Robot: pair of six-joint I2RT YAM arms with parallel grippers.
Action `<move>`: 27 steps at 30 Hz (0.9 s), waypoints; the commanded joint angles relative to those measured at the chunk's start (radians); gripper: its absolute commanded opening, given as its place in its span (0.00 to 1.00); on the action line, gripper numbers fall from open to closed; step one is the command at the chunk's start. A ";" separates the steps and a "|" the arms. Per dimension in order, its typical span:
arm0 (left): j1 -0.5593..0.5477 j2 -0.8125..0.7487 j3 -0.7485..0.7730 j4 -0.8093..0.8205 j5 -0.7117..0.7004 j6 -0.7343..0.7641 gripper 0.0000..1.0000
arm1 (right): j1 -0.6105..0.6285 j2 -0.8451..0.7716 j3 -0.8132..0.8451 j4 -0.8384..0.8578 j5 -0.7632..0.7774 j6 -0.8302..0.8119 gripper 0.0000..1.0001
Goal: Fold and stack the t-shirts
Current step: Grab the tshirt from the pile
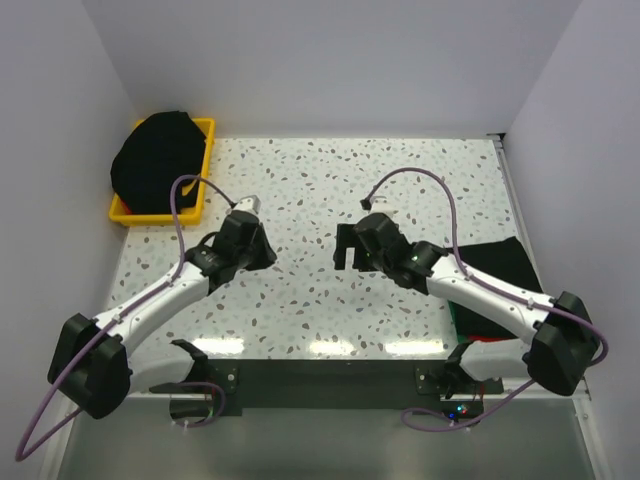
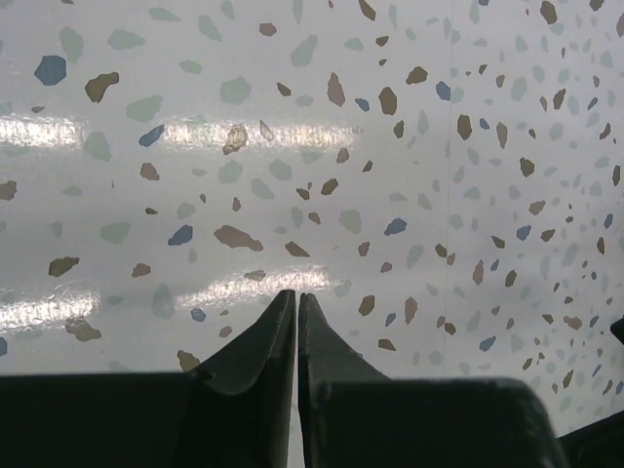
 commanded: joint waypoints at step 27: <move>0.649 0.675 0.940 -0.141 -0.183 0.183 0.52 | -0.002 -0.231 -0.045 -0.017 0.008 -0.170 0.99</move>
